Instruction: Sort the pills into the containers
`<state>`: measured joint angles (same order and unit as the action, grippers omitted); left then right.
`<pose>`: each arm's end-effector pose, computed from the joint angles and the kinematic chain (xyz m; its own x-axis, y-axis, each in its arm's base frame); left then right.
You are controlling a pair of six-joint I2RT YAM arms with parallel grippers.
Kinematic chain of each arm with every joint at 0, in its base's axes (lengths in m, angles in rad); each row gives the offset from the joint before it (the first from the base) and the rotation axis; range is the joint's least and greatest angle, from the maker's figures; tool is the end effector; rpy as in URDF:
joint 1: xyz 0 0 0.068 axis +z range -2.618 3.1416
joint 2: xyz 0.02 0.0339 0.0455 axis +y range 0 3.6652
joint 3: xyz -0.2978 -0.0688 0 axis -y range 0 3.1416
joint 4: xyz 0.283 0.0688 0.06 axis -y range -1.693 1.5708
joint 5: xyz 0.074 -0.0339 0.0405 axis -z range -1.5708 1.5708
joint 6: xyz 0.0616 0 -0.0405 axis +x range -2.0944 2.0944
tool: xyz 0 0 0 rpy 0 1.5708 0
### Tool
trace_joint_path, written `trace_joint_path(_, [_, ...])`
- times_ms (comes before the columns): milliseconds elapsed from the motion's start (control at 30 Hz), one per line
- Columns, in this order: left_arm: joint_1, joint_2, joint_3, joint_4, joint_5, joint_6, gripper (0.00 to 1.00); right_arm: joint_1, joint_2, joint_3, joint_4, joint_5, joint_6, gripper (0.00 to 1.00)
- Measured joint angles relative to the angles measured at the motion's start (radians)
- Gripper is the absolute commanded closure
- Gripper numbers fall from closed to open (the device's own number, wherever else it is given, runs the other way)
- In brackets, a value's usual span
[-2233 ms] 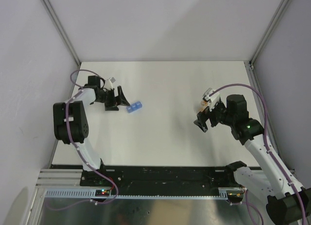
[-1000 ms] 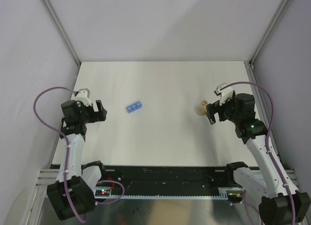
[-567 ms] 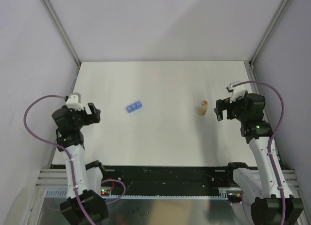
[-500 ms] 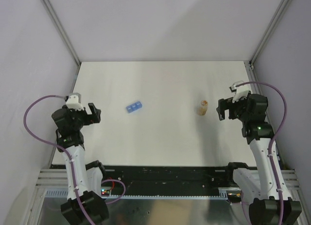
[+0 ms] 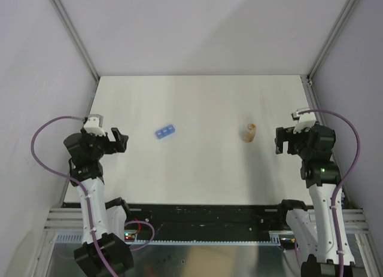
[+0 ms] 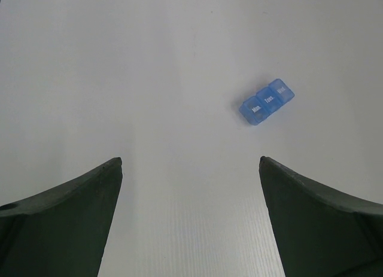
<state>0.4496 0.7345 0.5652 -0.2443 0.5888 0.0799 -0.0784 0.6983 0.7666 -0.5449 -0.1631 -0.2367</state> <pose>0.1974 0.0573 0.2742 -0.3531 -0.0967 -0.9306 0.1252 0.9808 -0.1494 0.1901 -0.0049 0.3223 -0.4290 -0.1984 -0.8813 -0.1720 0.9757 -0.1359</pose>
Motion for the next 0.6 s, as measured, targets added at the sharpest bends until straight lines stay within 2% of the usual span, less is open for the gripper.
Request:
trace_joint_path(300, [0.001, -0.042, 0.000, 0.002, 0.017, 0.026, 0.00, -0.084, -0.152, -0.030, -0.008, 0.006, 0.000, 0.01])
trace_joint_path(600, [0.001, -0.095, 0.000, 0.025, 0.018, 0.011, 0.00, -0.096, -0.169, -0.034, -0.008, 0.009, -0.006, 0.01])
